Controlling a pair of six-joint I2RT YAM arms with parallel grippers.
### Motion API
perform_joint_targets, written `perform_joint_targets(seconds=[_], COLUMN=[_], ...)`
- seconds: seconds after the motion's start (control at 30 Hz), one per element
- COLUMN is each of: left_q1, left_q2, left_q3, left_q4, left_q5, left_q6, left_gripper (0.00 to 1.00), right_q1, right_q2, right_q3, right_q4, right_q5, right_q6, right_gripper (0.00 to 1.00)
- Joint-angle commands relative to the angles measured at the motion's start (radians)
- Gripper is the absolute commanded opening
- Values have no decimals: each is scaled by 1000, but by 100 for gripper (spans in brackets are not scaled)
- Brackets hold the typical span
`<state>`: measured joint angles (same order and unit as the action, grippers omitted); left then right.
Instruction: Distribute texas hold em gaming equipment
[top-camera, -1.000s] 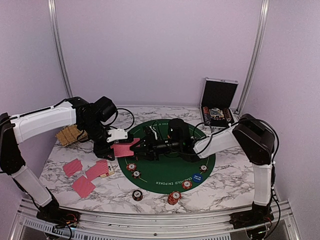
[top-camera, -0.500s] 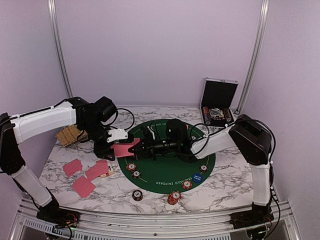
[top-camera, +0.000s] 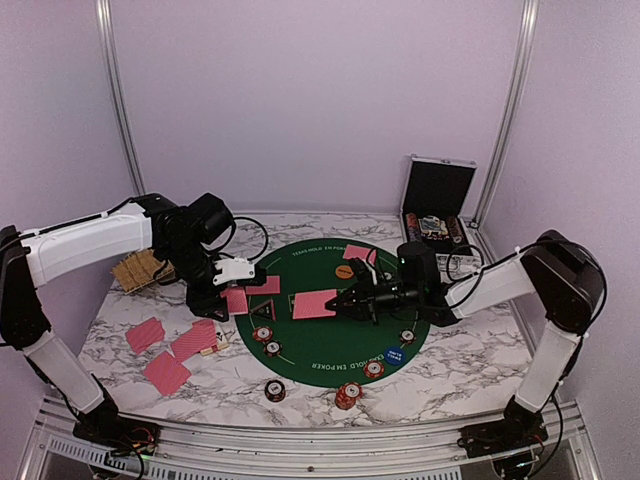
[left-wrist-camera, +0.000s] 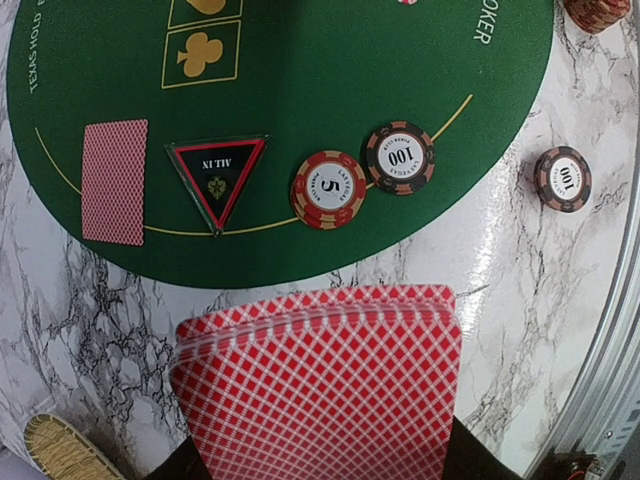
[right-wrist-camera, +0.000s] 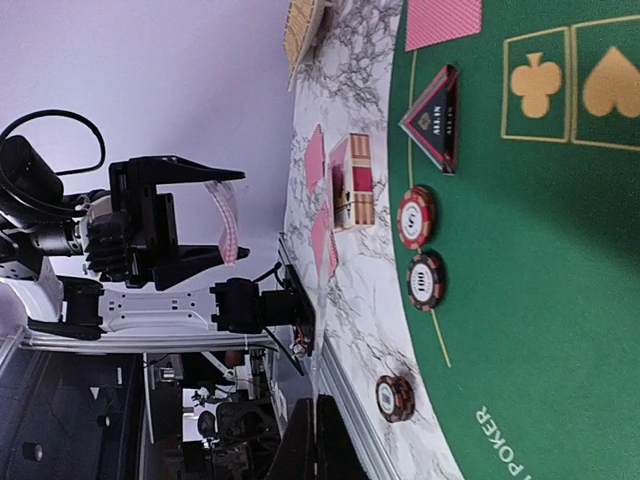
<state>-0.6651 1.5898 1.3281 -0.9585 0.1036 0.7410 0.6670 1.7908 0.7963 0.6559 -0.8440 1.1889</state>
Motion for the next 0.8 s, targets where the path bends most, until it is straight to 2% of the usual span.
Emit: perform_joint_targets(seconds=[0.0, 0.1, 0.27, 0.67, 0.77], left_q1=[1, 1, 1, 1, 2], left_q2=[-13, -16, -19, -21, -18], left_q3=[-10, -8, -2, 3, 8], left_q4=[-30, -31, -37, -48, -50], left_q5=[2, 5, 16, 27, 30], left_q6=[1, 0, -8, -6, -5], left_gripper=[61, 61, 61, 61, 61], right_q1=[-59, -68, -71, -86, -87], right_q2=[-49, -50, -21, -61, -76], right_q3=[-49, -32, -2, 11, 30], right_q4=[-233, -387, -525, -741, -804], right_q5=[-15, 20, 48, 145, 182], right_q6=[-176, -285, -387, -509, -543], right_gripper=[0, 0, 0, 0, 10])
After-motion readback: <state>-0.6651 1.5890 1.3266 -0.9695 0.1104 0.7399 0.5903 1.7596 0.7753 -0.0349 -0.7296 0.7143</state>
